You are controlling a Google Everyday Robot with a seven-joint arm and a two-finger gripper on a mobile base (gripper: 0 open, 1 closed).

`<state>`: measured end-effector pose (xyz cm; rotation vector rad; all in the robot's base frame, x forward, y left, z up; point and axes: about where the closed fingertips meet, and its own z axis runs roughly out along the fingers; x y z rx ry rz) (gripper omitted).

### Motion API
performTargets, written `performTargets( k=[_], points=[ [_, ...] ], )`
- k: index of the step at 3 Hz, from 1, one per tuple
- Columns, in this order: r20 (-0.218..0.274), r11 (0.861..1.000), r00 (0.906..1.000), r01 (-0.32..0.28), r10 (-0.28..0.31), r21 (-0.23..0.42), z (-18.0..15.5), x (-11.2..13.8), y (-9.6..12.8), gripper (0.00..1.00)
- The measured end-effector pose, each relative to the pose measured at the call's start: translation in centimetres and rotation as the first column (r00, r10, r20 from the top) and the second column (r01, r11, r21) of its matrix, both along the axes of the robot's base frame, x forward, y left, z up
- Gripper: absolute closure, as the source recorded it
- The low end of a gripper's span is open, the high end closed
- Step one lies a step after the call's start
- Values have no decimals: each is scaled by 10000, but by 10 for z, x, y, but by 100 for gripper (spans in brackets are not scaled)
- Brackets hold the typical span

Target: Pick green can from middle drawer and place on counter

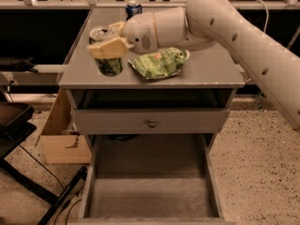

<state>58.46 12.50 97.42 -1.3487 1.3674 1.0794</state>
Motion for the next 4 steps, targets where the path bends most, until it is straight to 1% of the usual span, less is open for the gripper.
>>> performTargets(
  k=[1,2,3,4],
  points=[
    [-255,9958,9985,503,-485,769,15,66,18,100],
    [-467,9769,9872,1580,-1528,1438,22,133,22,100],
    [-928,9514,9640,2618,-2494,1625,7,182,23,100],
    [-1457,9355,9392,3295,-3110,1272,-24,212,36,100]
  ],
)
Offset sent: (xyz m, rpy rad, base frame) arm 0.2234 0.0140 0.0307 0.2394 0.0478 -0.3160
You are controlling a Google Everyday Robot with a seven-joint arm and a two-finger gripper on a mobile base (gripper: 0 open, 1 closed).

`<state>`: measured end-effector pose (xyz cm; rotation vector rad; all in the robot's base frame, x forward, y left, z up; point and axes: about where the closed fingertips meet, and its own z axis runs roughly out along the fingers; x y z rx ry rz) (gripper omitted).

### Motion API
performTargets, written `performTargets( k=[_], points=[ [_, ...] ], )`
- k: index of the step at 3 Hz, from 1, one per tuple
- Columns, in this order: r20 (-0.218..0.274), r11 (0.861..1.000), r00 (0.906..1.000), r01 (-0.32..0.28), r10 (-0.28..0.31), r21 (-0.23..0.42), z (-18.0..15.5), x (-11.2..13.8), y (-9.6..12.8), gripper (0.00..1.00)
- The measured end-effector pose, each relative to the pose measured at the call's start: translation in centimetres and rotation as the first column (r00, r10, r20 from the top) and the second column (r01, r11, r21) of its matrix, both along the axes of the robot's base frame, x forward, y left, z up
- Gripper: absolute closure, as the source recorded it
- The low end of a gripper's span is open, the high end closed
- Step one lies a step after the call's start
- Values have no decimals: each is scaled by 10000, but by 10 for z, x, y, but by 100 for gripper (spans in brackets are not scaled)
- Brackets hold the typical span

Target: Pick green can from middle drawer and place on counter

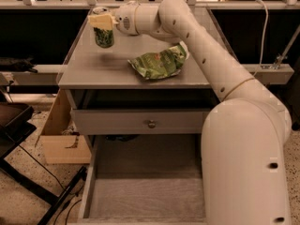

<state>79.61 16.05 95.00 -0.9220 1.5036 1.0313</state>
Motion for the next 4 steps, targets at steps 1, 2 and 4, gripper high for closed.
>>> performTargets(
  k=[1,2,4],
  points=[
    [-408,9981,9981,435,-453,-446,-31,15,17,100],
    [-467,9974,9975,514,-537,-503,-35,18,19,85],
    [-468,9974,9975,513,-537,-503,-35,18,19,39]
  ],
)
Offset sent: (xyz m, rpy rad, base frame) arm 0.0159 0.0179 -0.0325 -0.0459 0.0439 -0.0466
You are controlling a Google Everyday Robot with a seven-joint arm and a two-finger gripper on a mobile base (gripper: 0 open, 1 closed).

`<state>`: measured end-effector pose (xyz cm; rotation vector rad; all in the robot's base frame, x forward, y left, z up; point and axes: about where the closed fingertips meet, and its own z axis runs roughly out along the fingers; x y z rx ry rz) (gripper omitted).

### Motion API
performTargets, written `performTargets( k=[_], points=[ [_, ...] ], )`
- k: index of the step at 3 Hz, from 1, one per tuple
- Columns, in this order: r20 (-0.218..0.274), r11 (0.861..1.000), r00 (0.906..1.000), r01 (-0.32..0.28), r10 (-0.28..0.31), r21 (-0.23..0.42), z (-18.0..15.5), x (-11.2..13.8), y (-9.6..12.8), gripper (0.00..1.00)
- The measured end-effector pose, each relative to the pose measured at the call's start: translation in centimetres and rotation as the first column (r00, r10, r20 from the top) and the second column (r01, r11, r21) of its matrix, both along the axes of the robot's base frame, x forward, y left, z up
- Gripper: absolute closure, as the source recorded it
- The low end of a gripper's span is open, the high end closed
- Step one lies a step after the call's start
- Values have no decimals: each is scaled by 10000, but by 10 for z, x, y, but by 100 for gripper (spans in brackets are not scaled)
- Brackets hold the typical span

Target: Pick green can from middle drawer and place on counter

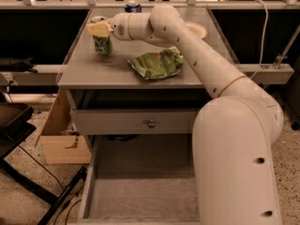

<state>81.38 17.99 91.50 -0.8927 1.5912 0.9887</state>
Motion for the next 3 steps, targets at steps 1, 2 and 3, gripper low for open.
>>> performTargets(
  k=[1,2,3],
  points=[
    [0,10000,10000,0,0,0,0,0,0,16],
    [0,10000,10000,-1,1,0,0,0,0,0],
    [0,10000,10000,-1,1,0,0,0,0,0]
  ],
)
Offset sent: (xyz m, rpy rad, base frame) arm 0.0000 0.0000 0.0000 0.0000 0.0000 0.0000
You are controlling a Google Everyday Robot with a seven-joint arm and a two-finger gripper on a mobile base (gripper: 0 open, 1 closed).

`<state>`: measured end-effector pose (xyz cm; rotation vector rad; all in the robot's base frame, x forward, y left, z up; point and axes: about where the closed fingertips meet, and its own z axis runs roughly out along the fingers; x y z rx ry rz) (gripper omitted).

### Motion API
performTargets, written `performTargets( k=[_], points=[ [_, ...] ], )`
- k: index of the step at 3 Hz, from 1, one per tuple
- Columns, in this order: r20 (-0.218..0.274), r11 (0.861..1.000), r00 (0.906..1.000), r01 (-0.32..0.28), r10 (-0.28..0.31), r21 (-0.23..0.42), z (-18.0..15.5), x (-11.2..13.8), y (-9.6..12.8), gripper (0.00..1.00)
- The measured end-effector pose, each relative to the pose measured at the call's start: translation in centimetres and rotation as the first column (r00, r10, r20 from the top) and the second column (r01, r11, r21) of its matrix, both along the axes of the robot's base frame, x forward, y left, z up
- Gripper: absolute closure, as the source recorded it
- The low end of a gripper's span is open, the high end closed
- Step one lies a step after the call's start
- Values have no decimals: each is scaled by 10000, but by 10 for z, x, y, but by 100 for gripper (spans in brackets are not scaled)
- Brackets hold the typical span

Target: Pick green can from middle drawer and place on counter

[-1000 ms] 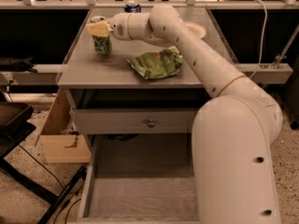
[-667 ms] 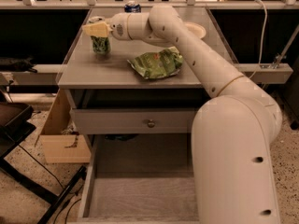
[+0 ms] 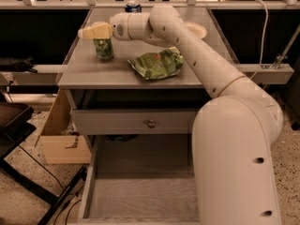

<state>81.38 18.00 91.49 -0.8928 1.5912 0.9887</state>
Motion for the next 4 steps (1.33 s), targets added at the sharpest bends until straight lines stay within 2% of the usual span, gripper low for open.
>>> performTargets(
  k=[1,2,3,4],
  points=[
    [104,9994,9996,-246,244,259,10,-1,1,0],
    [435,9986,9978,-511,505,128,56,-8,-17,0],
    [485,9809,9986,285,-195,-1923,103,-34,-77,0],
    [390,9133,9832,1800,-1782,-3653,123,-62,-131,0]
  ],
)
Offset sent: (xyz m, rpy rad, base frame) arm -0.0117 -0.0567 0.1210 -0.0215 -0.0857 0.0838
